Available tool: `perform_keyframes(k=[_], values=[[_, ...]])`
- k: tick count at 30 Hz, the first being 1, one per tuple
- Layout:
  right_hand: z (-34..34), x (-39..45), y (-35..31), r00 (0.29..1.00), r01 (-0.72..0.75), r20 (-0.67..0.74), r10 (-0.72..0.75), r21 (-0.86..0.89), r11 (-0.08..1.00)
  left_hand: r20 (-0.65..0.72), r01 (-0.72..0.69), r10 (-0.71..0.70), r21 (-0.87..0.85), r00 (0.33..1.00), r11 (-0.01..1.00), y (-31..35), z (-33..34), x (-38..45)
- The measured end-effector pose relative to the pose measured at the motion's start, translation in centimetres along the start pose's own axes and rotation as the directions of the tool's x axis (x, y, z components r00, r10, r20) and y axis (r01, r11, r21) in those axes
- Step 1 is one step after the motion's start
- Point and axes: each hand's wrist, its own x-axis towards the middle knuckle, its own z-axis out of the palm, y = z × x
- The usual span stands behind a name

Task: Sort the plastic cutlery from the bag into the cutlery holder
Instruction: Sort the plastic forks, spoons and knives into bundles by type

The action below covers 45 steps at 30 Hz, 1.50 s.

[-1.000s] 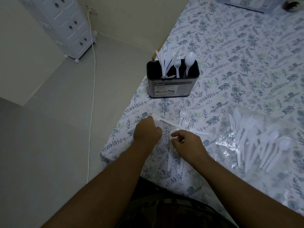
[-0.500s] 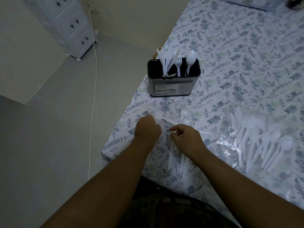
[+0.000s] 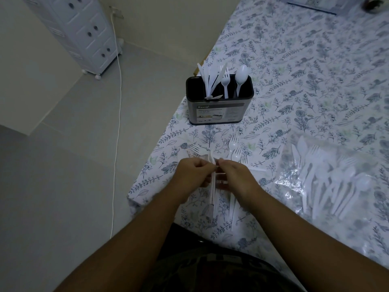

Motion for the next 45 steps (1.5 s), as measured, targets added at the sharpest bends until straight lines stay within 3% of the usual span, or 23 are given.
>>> perform_keyframes(k=[2, 3, 5, 6, 9, 10, 12, 14, 17, 21, 24, 27, 30, 33, 36, 39, 42, 45], values=[[0.4, -0.4, -0.3, 0.990, -0.109, 0.105, 0.091, 0.187, 0.976, 0.023, -0.097, 0.096, 0.086, 0.995, 0.992, -0.1, 0.5, -0.5], [0.4, -0.5, -0.4, 0.986, -0.142, 0.116, 0.119, 0.217, 0.966, 0.021, -0.195, 0.196, 0.249, 0.980, 0.949, -0.3, 0.7, -0.4], [0.1, -0.5, -0.4, 0.986, -0.164, 0.069, 0.154, 0.180, 0.970, 0.082, -0.335, 0.345, 0.526, 0.935, 0.782, -0.5, 1.0, -0.2], [-0.2, -0.4, -0.3, 0.987, -0.159, 0.044, 0.154, 0.147, 0.976, 0.111, -0.358, 0.362, 0.572, 0.925, 0.738, -0.4, 1.1, -0.1], [-1.0, 0.0, -0.1, 0.994, -0.111, -0.012, 0.112, 0.068, 0.991, 0.047, -0.294, 0.323, 0.555, 0.945, 0.778, 0.1, 1.3, 0.6], [-1.2, 0.1, -0.1, 0.995, -0.085, -0.039, 0.087, 0.044, 0.995, -0.035, -0.224, 0.280, 0.509, 0.960, 0.831, 0.2, 1.4, 1.0], [-1.6, 0.2, 0.2, 0.995, -0.036, -0.094, 0.036, -0.005, 0.999, -0.197, 0.016, 0.018, 0.170, 0.980, 0.985, 0.5, 1.9, 1.9], [-2.2, -0.1, 0.4, 0.991, -0.013, -0.137, 0.004, -0.065, 0.998, -0.195, 0.232, -0.270, -0.194, 0.943, 0.953, 0.6, 2.5, 2.8], [-3.0, -0.4, 0.6, 0.984, -0.014, -0.180, -0.002, -0.086, 0.996, -0.184, 0.312, -0.399, -0.372, 0.898, 0.874, 0.9, 3.4, 4.3], [-4.4, -0.8, 0.2, 0.979, -0.033, -0.198, 0.042, 0.048, 0.998, -0.221, 0.286, -0.426, -0.472, 0.877, 0.834, 1.4, 3.8, 5.4], [-5.9, -0.8, 0.2, 0.972, 0.040, -0.233, -0.033, 0.025, 0.999, -0.241, 0.200, -0.270, -0.281, 0.932, 0.939, 1.5, 3.7, 4.3], [-6.7, -0.7, 0.2, 0.965, 0.085, -0.252, -0.075, 0.032, 0.996, -0.070, 0.077, -0.080, -0.035, 0.994, 0.996, 1.4, 4.1, 1.7], [-6.5, -1.2, 0.4, 0.985, 0.068, -0.163, -0.059, 0.051, 0.996, 0.065, 0.018, -0.021, 0.034, 0.998, 0.999, 1.2, 5.4, -0.4], [-6.2, -1.7, 1.2, 0.994, 0.062, -0.098, -0.052, 0.098, 0.993, 0.112, -0.089, 0.080, 0.080, 0.990, 0.993, 1.1, 6.9, -1.0], [-6.2, -2.2, 1.6, 0.998, 0.010, -0.065, 0.008, 0.279, 0.960, 0.105, -0.210, 0.194, 0.172, 0.975, 0.962, 0.6, 7.7, -1.1], [-6.2, -2.9, 1.7, 0.998, -0.066, 0.031, 0.058, 0.470, 0.880, -0.009, -0.222, 0.229, 0.204, 0.973, 0.953, 0.1, 7.8, -1.1], [-7.0, -2.8, 2.4, 0.994, -0.110, 0.078, 0.081, 0.532, 0.839, 0.015, -0.238, 0.240, 0.203, 0.971, 0.950, 0.2, 7.6, -1.1], [-7.9, -2.7, 3.2, 0.992, -0.117, 0.016, 0.127, 0.515, 0.849, 0.067, -0.287, 0.283, 0.359, 0.957, 0.888, 0.0, 7.3, -0.6]])
